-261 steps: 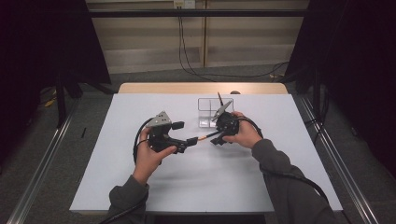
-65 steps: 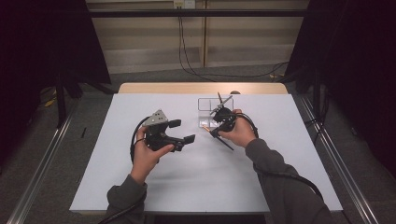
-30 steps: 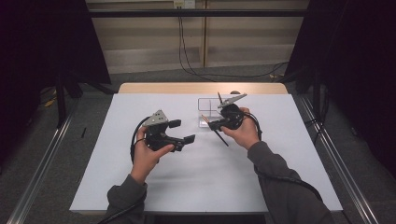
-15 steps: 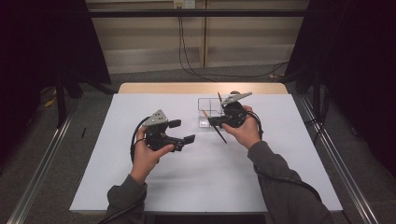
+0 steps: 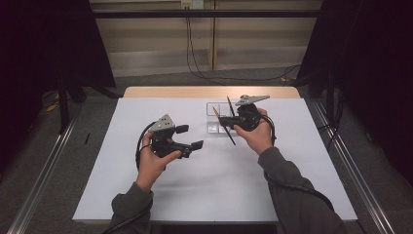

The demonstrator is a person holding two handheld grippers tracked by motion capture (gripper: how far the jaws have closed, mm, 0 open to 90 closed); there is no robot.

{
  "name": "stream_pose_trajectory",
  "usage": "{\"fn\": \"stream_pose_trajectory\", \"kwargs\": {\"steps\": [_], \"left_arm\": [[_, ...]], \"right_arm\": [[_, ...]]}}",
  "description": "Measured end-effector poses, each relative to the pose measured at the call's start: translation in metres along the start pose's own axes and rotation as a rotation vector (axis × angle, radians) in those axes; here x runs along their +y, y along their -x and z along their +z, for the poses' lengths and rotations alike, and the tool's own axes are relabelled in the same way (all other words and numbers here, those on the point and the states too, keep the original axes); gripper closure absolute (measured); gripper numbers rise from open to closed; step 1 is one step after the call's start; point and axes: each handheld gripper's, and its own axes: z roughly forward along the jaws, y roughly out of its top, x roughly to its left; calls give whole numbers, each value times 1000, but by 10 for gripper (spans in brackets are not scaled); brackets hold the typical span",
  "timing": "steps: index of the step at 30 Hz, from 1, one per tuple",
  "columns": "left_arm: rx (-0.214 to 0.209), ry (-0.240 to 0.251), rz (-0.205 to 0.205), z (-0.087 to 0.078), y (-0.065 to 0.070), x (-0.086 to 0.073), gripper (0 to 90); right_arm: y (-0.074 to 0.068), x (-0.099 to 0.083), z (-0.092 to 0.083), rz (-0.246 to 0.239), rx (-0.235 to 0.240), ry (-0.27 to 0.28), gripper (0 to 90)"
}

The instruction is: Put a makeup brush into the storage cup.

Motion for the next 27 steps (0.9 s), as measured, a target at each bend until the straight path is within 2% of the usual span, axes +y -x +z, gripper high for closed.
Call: {"fn": "stream_pose_trajectory", "kwargs": {"steps": [11, 18, 22, 27], "left_arm": [[2, -2, -2, -1, -1, 0, 104], [-3, -2, 5, -1, -1, 0, 104], [2, -3, 3, -1, -1, 0, 105], [1, 1, 1, -2, -1, 0, 105]], "right_arm": [[7, 3, -10, 43, -9, 88, 845], [8, 4, -15, 42, -34, 144, 845], [10, 6, -17, 51, -26, 176, 845], [12, 7, -20, 52, -42, 212, 845]]}}
